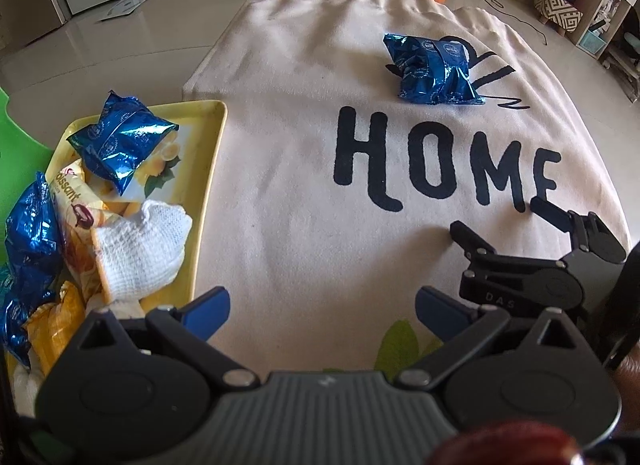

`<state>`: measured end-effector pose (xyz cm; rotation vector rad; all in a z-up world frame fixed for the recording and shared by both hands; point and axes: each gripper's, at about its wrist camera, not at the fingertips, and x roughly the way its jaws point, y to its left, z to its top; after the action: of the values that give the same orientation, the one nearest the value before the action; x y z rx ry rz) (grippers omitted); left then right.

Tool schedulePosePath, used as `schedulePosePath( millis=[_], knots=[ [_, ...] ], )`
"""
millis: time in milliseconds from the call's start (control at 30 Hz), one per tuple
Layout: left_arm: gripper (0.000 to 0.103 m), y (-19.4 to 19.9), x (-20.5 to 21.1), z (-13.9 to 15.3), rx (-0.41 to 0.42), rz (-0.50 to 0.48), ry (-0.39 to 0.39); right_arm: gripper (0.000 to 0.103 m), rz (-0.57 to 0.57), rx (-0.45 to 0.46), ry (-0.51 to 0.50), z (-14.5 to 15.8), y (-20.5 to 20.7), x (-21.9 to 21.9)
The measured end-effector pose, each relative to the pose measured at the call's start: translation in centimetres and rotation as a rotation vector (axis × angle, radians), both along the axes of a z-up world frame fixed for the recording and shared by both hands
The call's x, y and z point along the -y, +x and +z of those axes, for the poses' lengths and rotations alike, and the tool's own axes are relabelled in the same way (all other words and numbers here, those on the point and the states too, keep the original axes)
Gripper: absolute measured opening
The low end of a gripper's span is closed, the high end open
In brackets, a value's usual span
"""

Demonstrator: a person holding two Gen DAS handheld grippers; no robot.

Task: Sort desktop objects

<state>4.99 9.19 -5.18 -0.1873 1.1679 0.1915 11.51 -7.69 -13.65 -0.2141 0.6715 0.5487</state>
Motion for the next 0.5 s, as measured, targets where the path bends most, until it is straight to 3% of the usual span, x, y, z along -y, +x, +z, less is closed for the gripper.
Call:
schedulePosePath(
  millis=[500],
  knots=[
    [0.102,-0.9,0.4,3.3,0.074,-0.037,-0.022,0.103,0.001,0.004,0.0,0.0,-0.2,0.0]
  ],
)
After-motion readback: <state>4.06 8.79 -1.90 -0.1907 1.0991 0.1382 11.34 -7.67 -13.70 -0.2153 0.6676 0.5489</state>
